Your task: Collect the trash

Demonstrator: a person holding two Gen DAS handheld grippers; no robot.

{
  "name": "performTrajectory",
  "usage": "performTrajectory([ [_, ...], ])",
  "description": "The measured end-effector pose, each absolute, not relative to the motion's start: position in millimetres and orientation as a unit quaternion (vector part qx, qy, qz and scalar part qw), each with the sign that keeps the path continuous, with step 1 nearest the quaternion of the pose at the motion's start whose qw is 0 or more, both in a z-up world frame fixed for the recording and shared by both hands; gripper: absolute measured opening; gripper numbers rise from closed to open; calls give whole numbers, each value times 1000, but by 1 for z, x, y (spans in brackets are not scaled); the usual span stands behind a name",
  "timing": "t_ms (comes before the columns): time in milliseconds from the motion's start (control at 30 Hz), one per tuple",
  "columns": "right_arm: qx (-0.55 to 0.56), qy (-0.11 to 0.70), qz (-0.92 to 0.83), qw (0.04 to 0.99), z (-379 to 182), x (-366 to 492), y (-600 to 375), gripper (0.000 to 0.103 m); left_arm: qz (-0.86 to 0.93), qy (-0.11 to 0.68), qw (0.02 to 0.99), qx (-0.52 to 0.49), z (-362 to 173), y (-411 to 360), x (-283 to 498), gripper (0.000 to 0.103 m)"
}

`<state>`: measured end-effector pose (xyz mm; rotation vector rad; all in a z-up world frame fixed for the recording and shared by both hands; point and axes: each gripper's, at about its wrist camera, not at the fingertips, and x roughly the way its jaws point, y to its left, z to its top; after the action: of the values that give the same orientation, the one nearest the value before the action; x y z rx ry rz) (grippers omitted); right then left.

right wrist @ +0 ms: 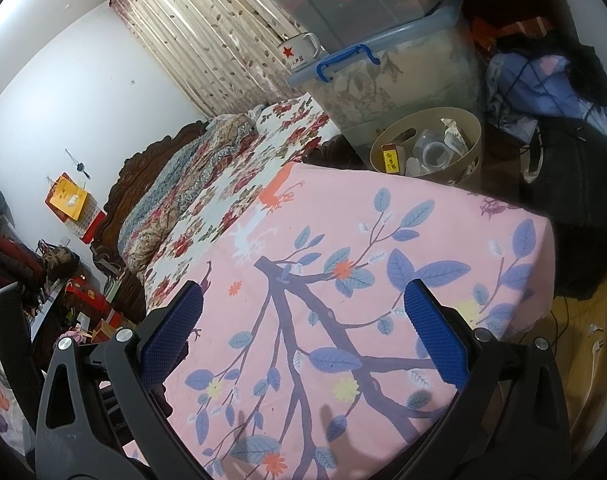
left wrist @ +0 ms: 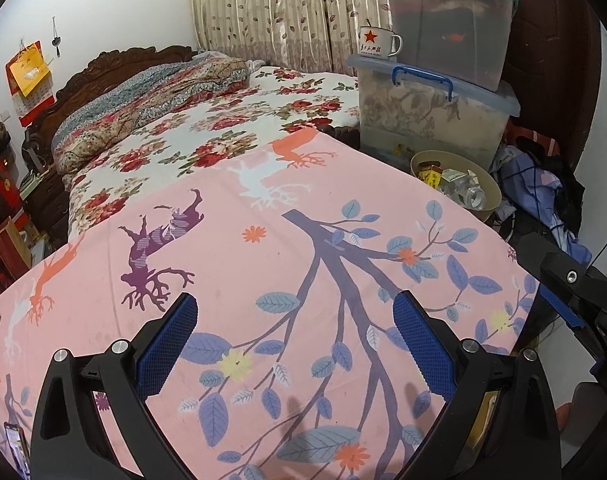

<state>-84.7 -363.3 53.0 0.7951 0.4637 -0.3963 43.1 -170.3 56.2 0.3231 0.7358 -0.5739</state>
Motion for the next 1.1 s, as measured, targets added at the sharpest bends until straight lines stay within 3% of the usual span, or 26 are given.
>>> performTrajectory([
  [1100,381,225,-189,877,52,-82,-360,99,-277,346,882,159,60,-170,40,94],
])
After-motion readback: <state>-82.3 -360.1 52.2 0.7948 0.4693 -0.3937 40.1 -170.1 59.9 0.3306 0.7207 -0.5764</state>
